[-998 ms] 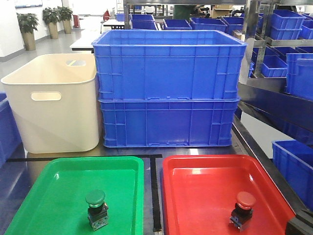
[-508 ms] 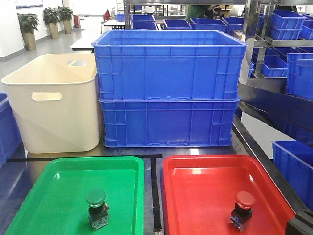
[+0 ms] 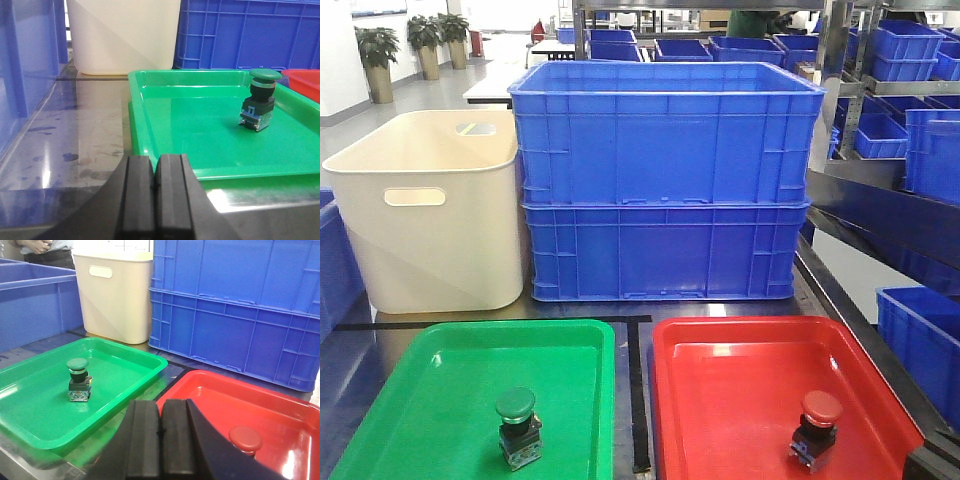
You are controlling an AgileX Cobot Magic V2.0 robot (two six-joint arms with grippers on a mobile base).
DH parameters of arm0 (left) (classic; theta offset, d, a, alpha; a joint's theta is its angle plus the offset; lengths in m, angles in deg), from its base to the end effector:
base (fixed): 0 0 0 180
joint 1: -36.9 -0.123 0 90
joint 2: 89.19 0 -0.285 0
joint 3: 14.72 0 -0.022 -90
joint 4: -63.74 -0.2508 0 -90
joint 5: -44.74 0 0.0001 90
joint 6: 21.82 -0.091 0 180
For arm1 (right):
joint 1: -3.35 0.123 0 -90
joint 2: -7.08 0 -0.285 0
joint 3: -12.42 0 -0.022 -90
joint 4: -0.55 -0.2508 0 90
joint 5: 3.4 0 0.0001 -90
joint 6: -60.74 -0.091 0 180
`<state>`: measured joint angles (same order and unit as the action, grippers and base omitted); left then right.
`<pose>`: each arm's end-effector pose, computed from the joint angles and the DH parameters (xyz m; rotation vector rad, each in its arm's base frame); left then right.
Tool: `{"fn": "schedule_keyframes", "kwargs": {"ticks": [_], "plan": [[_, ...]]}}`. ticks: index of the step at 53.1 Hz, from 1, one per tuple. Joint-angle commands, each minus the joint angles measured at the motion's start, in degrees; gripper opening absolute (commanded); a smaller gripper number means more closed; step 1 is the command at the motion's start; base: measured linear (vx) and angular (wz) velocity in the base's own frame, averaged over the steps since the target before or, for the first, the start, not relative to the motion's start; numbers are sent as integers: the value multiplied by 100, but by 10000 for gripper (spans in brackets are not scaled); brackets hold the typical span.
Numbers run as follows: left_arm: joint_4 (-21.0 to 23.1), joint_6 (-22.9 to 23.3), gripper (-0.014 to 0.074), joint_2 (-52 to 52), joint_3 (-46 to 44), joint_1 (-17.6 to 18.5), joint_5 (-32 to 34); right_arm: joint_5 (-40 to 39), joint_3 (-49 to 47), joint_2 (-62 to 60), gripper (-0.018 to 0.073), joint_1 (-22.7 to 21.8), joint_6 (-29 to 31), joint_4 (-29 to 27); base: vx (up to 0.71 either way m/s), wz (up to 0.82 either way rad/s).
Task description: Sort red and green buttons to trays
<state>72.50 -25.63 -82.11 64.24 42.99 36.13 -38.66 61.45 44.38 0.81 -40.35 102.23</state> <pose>0.0560 -0.0081 0.1901 0.0352 1.6524 -0.1643 0.0992 0.0470 0.3279 -0.4629 1.5855 0.4188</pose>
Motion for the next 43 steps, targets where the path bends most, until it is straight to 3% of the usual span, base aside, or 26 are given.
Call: {"fn": "schedule_keyframes", "kwargs": {"ticks": [1, 23, 29, 37, 40, 43], "plan": [[47, 45, -6, -26, 21, 5, 439, 141, -171, 15, -10, -28, -10, -4, 0, 0], [47, 45, -6, -26, 21, 5, 439, 141, -171, 15, -10, -28, -10, -4, 0, 0], [47, 40, -6, -25, 21, 5, 439, 703, -171, 15, -10, -28, 292, -48, 0, 0], [47, 40, -6, -25, 21, 5, 439, 777, -171, 15, -10, -28, 416, -692, 0, 0], [47, 40, -6, -25, 21, 5, 439, 902, -129, 44, -10, -28, 785, -1095, 0, 0], [47, 40, -6, -25, 21, 5, 439, 1219, 54, 110, -10, -28, 1540, -1891, 0, 0]]}}
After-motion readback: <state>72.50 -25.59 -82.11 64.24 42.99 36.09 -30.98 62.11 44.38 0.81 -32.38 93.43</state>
